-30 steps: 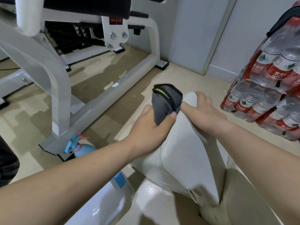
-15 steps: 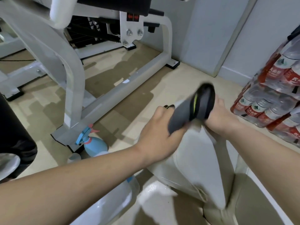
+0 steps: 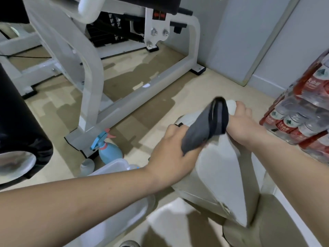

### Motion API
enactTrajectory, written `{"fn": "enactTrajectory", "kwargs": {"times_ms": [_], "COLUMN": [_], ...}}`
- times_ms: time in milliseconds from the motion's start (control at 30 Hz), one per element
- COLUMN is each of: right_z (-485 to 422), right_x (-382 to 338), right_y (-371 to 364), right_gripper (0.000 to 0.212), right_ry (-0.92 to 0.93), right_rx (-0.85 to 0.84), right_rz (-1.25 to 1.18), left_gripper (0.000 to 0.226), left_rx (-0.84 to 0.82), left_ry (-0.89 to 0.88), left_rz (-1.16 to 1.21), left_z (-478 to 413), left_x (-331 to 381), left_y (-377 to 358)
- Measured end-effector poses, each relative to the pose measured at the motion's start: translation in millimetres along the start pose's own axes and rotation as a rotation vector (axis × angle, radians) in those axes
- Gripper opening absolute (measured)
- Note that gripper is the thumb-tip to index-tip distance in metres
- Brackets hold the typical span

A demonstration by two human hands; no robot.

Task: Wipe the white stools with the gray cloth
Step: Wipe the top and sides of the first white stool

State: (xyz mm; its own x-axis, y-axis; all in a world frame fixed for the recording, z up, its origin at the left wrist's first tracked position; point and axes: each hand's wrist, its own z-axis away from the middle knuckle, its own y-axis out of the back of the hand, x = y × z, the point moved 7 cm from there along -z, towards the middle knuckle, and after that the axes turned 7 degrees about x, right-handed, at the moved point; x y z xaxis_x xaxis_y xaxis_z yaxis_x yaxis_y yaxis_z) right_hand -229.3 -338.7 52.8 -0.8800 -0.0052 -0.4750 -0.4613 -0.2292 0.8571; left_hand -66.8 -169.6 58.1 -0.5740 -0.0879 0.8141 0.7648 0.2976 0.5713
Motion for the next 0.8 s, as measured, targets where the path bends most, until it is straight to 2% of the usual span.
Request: {"fn": "enactTrajectory", "kwargs": {"times_ms": [67,133,167,233,267,333,400,467,567,600,633,700,767,800], "right_z": [4,9,11,13,13,11,9,7,0,-1,-2,-3,-5,-4], "right_x": [-5,-12,-15,-17,-17,-15,-13,-8,3,6,8,6,7,7], "right_y": [-3,-8,-10,-12,-12,-13,-12,-10,-5,-4,-3,-2,-1,0], "right_gripper": [0.091,0.09,0.089,0.087,0.086,0.086,0.086,0.084,0.084,0.085,0.085,0.086,0.087,0.086], "right_ry": [0.014,0.031,0.043,0.057,0.062,0.069,0.067,0.037,-0.007,-0.008,-0.006,0.003,-0.001,0.0], "right_rx": [-0.004,-0.003,0.005,0.02,0.026,0.035,0.039,0.035,0.024,0.025,0.028,0.023,0.021,0.018], "right_rz": [0.007,0.031,0.046,0.071,0.08,0.103,0.118,0.126,0.132,0.12,0.104,0.085,0.075,0.071], "left_gripper": [0.018,0.021,0.02,0.025,0.028,0.029,0.056,0.076,0.075,0.071,0.067,0.051,0.051,0.05], "left_rx": [-0.073,-0.138,-0.111,-0.011,0.046,0.1,-0.016,-0.181,-0.408,-0.459,-0.447,-0.222,-0.06,-0.043], "left_ry": [0.031,0.248,0.377,0.516,0.499,0.304,0.137,0.197,0.478,0.509,0.49,0.32,0.143,0.131], "left_rz": [-0.082,-0.283,-0.343,-0.214,-0.117,-0.038,-0.059,-0.014,0.317,0.363,0.372,0.322,0.194,0.105], "left_z": [-1,-7,-13,-28,-40,-70,-97,-114,-119,-119,-122,-136,-142,-142], "left_x": [-43,-93,-111,-112,-98,-54,-12,4,8,10,10,6,0,-13], "left_y": [7,12,16,18,17,10,-8,-28,-48,-53,-58,-58,-56,-56]}}
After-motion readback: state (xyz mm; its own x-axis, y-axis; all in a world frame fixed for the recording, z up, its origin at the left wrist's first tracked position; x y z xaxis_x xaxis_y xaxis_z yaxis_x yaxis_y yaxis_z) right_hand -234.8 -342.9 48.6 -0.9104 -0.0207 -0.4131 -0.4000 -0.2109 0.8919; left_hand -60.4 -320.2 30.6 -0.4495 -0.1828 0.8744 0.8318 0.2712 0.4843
